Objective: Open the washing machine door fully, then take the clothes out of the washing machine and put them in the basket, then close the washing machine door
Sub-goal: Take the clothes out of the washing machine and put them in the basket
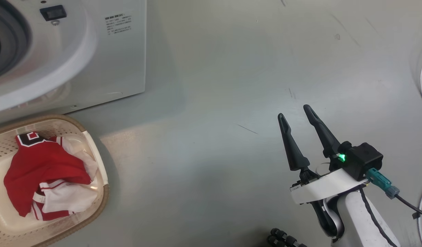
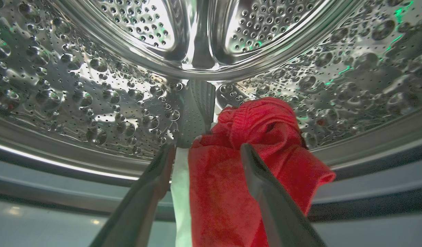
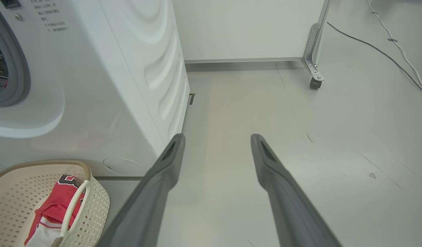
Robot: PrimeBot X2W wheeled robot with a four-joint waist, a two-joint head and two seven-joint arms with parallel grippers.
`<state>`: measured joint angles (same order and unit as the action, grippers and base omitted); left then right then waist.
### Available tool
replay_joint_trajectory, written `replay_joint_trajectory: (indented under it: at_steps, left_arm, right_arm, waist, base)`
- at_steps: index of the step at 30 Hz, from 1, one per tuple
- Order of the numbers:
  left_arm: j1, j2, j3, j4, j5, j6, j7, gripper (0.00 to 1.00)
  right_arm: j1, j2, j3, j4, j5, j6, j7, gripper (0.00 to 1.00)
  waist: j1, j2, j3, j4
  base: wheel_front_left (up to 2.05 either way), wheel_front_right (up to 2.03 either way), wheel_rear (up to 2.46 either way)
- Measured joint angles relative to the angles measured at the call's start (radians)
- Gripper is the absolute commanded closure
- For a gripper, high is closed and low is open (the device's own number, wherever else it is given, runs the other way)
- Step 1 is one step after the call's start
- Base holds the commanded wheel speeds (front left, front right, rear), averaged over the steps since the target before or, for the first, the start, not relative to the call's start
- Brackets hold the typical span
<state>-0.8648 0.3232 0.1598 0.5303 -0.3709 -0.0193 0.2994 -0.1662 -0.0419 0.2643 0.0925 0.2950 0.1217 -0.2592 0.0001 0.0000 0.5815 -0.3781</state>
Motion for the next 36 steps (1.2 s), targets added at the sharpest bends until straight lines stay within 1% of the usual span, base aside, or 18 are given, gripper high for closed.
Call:
replay_joint_trajectory:
  at_steps: [1,6,10,13,23,24,25,26,27,28,31,36]
  left_arm:
    - [-0.009,0.008,-0.002,0.009,0.003,0.000,0.004,0.00]
    - [-0.060,0.008,-0.013,0.049,0.003,-0.001,0.029,0.00]
    - [-0.086,0.008,-0.021,0.085,0.003,-0.010,0.035,0.00]
    - [-0.099,0.008,-0.028,0.114,0.003,-0.010,0.040,0.00]
    - [-0.144,0.018,-0.030,0.187,0.003,-0.012,0.046,0.00]
    - [-0.148,0.021,-0.032,0.193,0.003,-0.016,0.048,0.00]
    - [-0.151,0.023,-0.033,0.200,0.004,-0.021,0.049,0.00]
    - [-0.155,0.025,-0.035,0.205,0.003,-0.021,0.052,0.38]
    - [-0.155,0.025,-0.035,0.205,0.003,-0.021,0.052,0.68]
    - [-0.161,0.025,-0.038,0.214,0.004,-0.022,0.052,1.00]
    - [-0.168,0.024,-0.044,0.234,0.004,-0.030,0.051,1.00]
    - [-0.174,0.024,-0.047,0.250,0.005,-0.031,0.041,1.00]
  right_arm:
    - [-0.004,0.001,0.003,-0.001,0.004,0.000,0.000,0.00]
    - [-0.022,0.001,0.012,-0.003,0.013,-0.001,0.000,0.00]
    - [-0.034,0.001,0.016,-0.003,0.016,-0.002,0.000,0.00]
    - [-0.038,0.002,0.018,-0.003,0.018,-0.010,0.000,0.00]
    - [-0.052,0.002,0.021,-0.003,0.018,-0.012,0.000,0.00]
    - [-0.053,0.002,0.022,-0.003,0.018,-0.020,0.000,0.00]
    - [-0.053,0.002,0.022,-0.003,0.018,-0.020,0.000,0.00]
    - [-0.053,0.002,0.022,-0.003,0.018,-0.021,0.000,0.00]
    - [-0.053,0.002,0.022,-0.003,0.018,-0.021,0.000,0.00]
    - [-0.055,0.002,0.023,-0.003,0.019,-0.023,0.000,0.00]
    - [-0.058,0.002,0.026,-0.003,0.020,-0.028,0.000,0.00]
    - [-0.062,0.002,0.027,-0.003,0.020,-0.029,0.000,0.00]
  waist:
    - [0.0000,0.0000,0.006,-0.004]
    - [0.0000,0.0000,0.034,-0.025]
    - [0.0000,0.0000,0.048,-0.038]
    - [0.0000,0.0000,0.053,-0.043]
    - [0.0000,0.0000,0.060,-0.051]
    - [0.0000,0.0000,0.060,-0.052]
    - [0.0000,0.0000,0.060,-0.052]
    - [0.0000,0.0000,0.061,-0.052]
    - [0.0000,0.0000,0.061,-0.052]
    - [-0.0001,0.0000,0.061,-0.052]
    - [-0.0001,0.0000,0.061,-0.052]
    - [0.0000,0.0000,0.060,-0.050]
  base:
    - [0.00,0.00,0.00]
    - [0.00,0.00,0.00]
    - [0.00,0.00,0.00]
    - [0.00,0.00,0.00]
    - [0.00,0.00,0.00]
    - [0.00,0.00,0.00]
    - [0.00,0.00,0.00]
    - [0.00,0.00,0.00]
    - [0.00,0.00,0.00]
    - [0.00,0.00,0.00]
    - [0.00,0.00,0.00]
    - [0.00,0.00,0.00]
